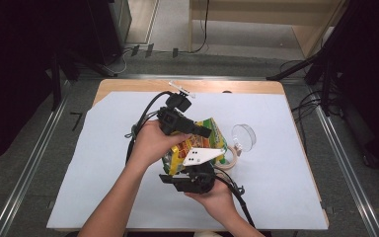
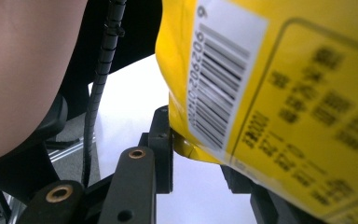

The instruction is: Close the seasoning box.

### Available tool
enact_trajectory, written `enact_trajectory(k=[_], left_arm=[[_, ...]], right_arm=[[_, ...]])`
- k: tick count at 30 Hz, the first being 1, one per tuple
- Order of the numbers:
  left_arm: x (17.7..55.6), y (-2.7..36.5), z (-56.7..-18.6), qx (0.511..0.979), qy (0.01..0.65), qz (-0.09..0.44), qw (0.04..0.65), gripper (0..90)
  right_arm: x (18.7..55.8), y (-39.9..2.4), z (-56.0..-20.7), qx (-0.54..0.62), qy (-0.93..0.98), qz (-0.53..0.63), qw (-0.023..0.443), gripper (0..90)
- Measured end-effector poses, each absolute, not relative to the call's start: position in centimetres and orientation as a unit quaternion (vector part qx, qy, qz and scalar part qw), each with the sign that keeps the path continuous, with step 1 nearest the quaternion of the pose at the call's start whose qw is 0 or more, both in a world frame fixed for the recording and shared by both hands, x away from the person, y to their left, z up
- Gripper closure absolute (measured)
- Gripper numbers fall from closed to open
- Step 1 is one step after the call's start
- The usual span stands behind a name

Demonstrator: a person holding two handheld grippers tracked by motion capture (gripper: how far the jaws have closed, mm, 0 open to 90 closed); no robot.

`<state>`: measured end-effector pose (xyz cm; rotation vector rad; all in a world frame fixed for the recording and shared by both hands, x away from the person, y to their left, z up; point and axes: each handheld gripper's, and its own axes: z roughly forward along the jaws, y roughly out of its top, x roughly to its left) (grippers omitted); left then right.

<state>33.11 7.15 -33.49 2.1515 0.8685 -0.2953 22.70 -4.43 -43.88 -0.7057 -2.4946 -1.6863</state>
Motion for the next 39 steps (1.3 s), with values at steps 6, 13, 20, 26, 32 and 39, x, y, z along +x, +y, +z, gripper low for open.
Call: enact_trajectory(k=[6, 13, 20, 26, 32, 39], left_arm=[[33.10, 7.19, -33.48, 0.847, 0.341, -0.113, 0.391, 70.7], [33.04, 7.15, -33.48, 0.847, 0.341, -0.114, 0.392, 70.7], [33.02, 7.16, -33.48, 0.847, 0.340, -0.114, 0.392, 70.6], [32.99, 7.21, -33.46, 0.847, 0.340, -0.115, 0.391, 70.6], [33.02, 7.22, -33.49, 0.847, 0.341, -0.115, 0.392, 70.6], [33.03, 7.22, -33.52, 0.847, 0.341, -0.116, 0.392, 70.7]], right_arm=[[22.64, -4.41, -43.89, -0.230, -0.805, -0.546, 0.027, 69.4], [22.62, -4.41, -43.95, -0.230, -0.804, -0.547, 0.028, 69.4], [22.59, -4.41, -43.99, -0.230, -0.804, -0.548, 0.027, 69.5], [22.57, -4.40, -43.99, -0.229, -0.804, -0.549, 0.026, 69.6], [22.58, -4.39, -44.00, -0.228, -0.804, -0.548, 0.026, 69.7], [22.57, -4.39, -44.05, -0.230, -0.804, -0.548, 0.025, 69.7]])
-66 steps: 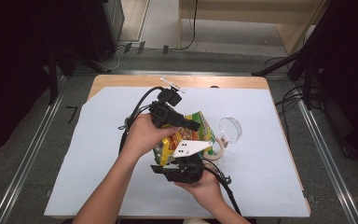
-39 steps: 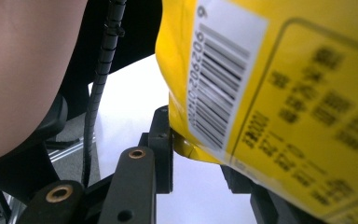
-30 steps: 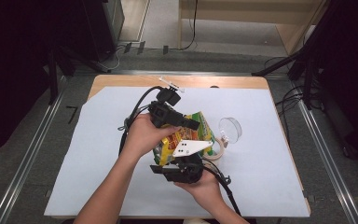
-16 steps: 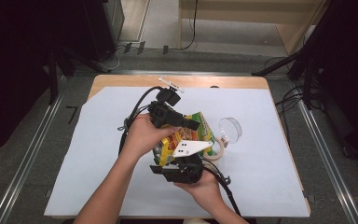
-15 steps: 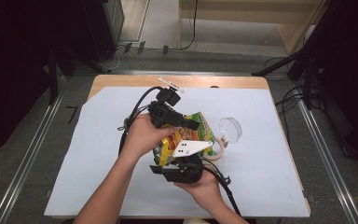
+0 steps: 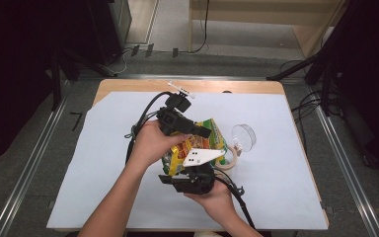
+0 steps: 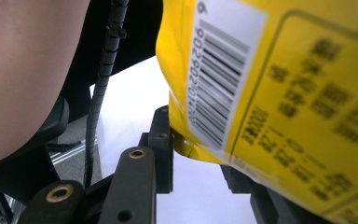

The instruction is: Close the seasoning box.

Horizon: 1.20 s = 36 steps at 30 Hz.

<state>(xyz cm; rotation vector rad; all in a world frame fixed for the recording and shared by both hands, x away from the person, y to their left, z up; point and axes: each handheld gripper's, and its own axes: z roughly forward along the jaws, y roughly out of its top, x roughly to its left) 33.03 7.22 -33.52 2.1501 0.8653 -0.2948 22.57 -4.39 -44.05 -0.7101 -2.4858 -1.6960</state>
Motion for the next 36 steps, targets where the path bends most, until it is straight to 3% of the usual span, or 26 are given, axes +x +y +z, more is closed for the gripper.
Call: enact_trajectory(k=[36], left_arm=[[32.78, 7.45, -32.98, 0.842, 0.342, -0.129, 0.396, 69.9]], right_arm=[[22.23, -4.30, -43.43, -0.224, -0.803, -0.551, 0.020, 70.2]])
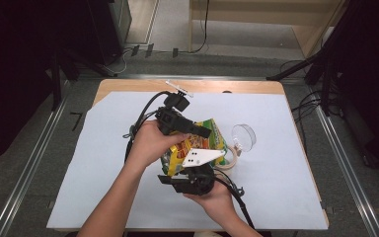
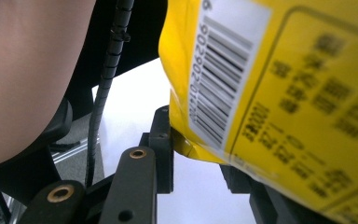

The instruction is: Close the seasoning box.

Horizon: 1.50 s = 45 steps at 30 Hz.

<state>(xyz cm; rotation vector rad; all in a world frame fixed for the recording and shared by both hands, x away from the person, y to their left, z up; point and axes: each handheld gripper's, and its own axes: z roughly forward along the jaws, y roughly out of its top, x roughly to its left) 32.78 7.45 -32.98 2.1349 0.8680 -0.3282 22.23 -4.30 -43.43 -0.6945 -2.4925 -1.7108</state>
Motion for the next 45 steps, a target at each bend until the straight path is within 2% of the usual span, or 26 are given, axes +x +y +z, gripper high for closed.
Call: enact_trajectory(k=[11, 18, 32, 45], left_arm=[[32.54, 7.37, -32.99, 0.845, 0.343, -0.124, 0.392, 69.8], [32.89, 7.34, -33.36, 0.843, 0.348, -0.127, 0.389, 69.7], [32.88, 7.37, -33.32, 0.841, 0.350, -0.127, 0.392, 69.0], [32.83, 7.30, -33.25, 0.842, 0.350, -0.118, 0.394, 69.1]], right_arm=[[22.28, -4.52, -43.70, -0.221, -0.804, -0.552, 0.020, 70.5], [22.48, -4.83, -43.84, -0.226, -0.798, -0.557, 0.047, 71.3], [22.37, -4.61, -43.60, -0.246, -0.793, -0.555, 0.058, 71.3], [22.22, -4.54, -43.53, -0.237, -0.798, -0.553, 0.037, 69.8]])
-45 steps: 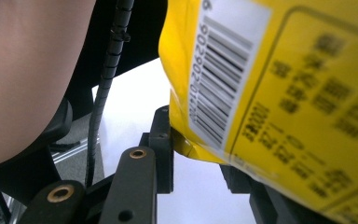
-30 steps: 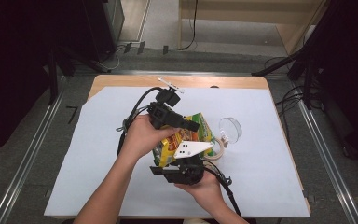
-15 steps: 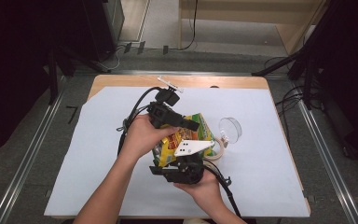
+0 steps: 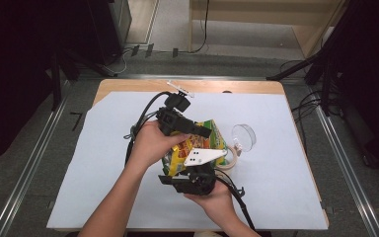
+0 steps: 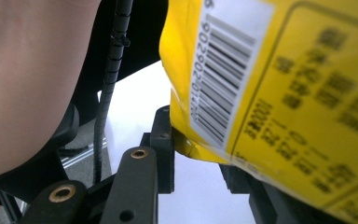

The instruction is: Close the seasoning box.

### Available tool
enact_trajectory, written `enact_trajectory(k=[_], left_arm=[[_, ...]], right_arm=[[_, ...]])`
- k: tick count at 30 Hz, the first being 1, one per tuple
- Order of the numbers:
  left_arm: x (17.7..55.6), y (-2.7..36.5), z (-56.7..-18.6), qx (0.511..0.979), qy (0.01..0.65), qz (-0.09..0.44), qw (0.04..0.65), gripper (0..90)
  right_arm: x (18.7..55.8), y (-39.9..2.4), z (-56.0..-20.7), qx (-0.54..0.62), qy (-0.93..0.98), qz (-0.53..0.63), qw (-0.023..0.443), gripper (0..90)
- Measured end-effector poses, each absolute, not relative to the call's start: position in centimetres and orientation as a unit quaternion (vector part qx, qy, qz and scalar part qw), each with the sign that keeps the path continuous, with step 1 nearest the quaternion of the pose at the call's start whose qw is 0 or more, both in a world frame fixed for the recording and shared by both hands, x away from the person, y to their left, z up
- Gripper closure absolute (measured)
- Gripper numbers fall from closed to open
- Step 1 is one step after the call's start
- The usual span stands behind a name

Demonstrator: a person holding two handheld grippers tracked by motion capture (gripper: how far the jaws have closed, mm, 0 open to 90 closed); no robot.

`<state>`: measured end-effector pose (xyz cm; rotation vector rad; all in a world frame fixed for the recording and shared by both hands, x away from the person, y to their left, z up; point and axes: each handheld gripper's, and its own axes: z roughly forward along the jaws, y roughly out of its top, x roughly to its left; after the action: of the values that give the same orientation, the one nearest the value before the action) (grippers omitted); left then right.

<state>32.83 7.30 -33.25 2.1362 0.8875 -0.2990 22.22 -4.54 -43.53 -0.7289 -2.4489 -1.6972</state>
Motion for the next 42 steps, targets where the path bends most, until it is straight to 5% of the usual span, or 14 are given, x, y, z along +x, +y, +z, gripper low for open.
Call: enact_trajectory(k=[16, 42], left_arm=[[32.64, 7.35, -32.97, 0.843, 0.349, -0.109, 0.393, 69.1], [32.55, 7.18, -33.00, 0.845, 0.348, -0.108, 0.392, 68.9]], right_arm=[[21.75, -4.26, -43.32, -0.217, -0.812, -0.542, -0.005, 71.0], [21.73, -4.31, -43.34, -0.220, -0.810, -0.543, -0.002, 71.3]])
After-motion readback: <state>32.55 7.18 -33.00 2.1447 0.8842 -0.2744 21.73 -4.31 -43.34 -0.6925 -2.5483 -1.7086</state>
